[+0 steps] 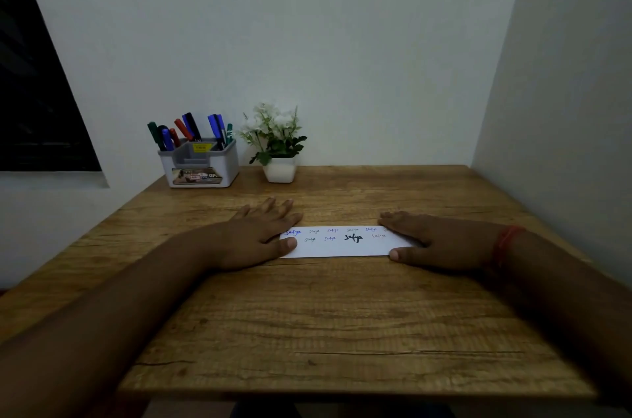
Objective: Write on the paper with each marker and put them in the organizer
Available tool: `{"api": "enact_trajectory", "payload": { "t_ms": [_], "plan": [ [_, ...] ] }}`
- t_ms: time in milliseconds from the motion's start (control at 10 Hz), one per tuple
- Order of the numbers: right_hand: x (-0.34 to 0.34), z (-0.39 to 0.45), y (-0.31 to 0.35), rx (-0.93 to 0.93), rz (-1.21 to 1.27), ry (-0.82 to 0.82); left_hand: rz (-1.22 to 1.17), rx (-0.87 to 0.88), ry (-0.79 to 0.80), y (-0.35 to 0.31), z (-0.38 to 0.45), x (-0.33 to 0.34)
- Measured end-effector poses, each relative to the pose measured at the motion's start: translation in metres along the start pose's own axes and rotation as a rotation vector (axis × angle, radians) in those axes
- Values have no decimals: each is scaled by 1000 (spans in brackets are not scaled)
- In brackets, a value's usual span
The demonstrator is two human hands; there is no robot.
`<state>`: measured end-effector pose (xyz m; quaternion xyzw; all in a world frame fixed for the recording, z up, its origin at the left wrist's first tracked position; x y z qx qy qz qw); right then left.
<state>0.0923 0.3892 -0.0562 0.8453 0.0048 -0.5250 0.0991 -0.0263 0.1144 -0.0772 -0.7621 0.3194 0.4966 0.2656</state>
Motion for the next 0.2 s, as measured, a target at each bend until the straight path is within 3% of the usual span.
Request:
{"api": "enact_trajectory", "payload": {
  "t_ms": [100, 200],
  "plan": [
    [-2, -11, -3, 10, 58, 17, -20, -1, -50, -6, -5, -4],
    [-15, -23, -1, -27, 176, -144, -33, -52, -207, -8, -8, -20]
  ]
}}
Point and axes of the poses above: each hand's wrist, its own z-axis towards the middle knuckle, its own x-axis out of the palm, y = z × x, the point moved 5 cm from there along z, towards the middle knuckle, and after that the axes turned 12 degrees about y, right-handed, at the moved point
